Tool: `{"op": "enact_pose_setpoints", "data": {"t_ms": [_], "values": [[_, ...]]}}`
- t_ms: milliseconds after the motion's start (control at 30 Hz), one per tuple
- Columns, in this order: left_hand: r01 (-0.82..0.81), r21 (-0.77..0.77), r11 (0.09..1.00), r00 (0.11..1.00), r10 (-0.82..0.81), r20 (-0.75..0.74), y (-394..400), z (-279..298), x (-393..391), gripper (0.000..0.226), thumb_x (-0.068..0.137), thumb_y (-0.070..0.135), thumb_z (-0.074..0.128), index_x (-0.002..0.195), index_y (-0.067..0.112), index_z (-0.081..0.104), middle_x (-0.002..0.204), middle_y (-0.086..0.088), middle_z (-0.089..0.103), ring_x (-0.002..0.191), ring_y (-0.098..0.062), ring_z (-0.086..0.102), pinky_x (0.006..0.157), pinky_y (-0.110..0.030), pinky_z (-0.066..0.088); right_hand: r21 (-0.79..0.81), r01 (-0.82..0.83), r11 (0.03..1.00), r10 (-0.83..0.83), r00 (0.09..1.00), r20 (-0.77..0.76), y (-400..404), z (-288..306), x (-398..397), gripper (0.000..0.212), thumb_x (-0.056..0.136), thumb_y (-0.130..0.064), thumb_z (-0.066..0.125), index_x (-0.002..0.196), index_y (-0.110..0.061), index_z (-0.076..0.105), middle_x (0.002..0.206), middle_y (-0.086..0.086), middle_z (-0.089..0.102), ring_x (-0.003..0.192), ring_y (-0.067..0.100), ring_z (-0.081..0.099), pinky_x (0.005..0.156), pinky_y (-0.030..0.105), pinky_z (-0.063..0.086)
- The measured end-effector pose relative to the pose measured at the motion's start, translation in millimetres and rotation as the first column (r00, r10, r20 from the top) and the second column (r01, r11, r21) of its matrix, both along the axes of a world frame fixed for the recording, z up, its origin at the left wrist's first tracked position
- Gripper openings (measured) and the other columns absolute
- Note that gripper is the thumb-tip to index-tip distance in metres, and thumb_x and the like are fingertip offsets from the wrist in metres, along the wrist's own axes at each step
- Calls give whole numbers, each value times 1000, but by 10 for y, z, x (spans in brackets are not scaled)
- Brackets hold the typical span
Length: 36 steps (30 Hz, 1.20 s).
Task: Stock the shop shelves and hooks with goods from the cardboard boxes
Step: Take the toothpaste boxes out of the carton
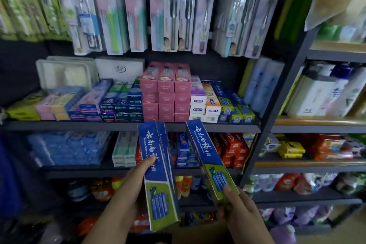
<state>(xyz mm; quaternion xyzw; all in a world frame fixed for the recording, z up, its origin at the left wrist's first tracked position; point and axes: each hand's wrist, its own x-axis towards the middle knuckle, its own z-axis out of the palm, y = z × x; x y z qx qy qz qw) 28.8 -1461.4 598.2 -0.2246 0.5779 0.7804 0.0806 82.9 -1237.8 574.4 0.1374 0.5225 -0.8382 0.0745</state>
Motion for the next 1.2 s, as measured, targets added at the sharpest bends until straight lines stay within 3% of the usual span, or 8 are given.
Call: {"op": "enact_pose_setpoints", "data": {"t_ms": [100,267,433,633,700,800,967,1200], "values": [[-44,-80,996,998,40,-57,-102,38,-240,53,85,24,69,119,-12,50,24,5,45,22,0,45,31,-11,35,-7,74,997,-75,996,-45,-35,68,-73,15,87,-17,61,98,-10,67,62,9,64,43,15,50,41,25,39],[-54,-150,987,998,59,28,53,135,-525,39,80,34,74,69,12,44,46,-12,62,21,2,43,30,-10,34,-19,161,987,-162,982,-95,36,223,-156,54,55,-36,81,101,-9,69,67,8,65,45,10,52,40,21,43],[49,-241,969,998,-39,46,319,192,-679,27,101,1,33,106,-12,55,17,8,33,18,3,39,36,-9,37,11,184,983,-181,976,-124,220,305,-209,90,28,-54,91,104,-11,66,77,8,64,59,14,54,46,21,47],[166,-394,904,985,-174,16,636,310,-701,28,101,-1,31,91,-9,56,22,-2,42,19,-2,43,34,-12,39,107,216,970,-191,959,-211,565,632,-668,35,77,-40,67,95,-11,60,78,6,56,61,12,50,53,23,45],[288,-460,840,936,-349,-53,696,366,-700,31,101,-2,28,118,-21,46,59,-36,61,62,0,68,66,-8,44,118,238,964,-212,956,-201,657,762,-947,26,90,-35,61,97,-10,58,73,3,63,57,9,53,52,21,45],[262,-576,774,872,-445,-201,637,448,-696,40,100,0,25,136,-18,21,147,-34,26,140,-33,27,103,-27,18,84,282,956,-264,947,-183,750,882,-1388,24,94,-30,57,81,-10,52,60,0,52,45,7,46,44,18,42],[259,-401,879,953,-300,-43,839,399,-840,43,101,0,20,138,-18,9,153,-28,14,142,-34,20,101,-28,15,141,290,946,-280,956,-90,843,840,-1969,23,95,-33,57,91,-10,54,72,6,51,50,12,43,50,25,38],[355,-543,761,924,-375,79,713,432,-913,41,99,-2,25,136,-19,17,151,-32,19,138,-35,26,105,-32,16,252,253,934,-251,967,-41,852,643,-2357,19,95,-35,55,101,-17,55,90,4,57,62,12,49,59,23,49]]}}
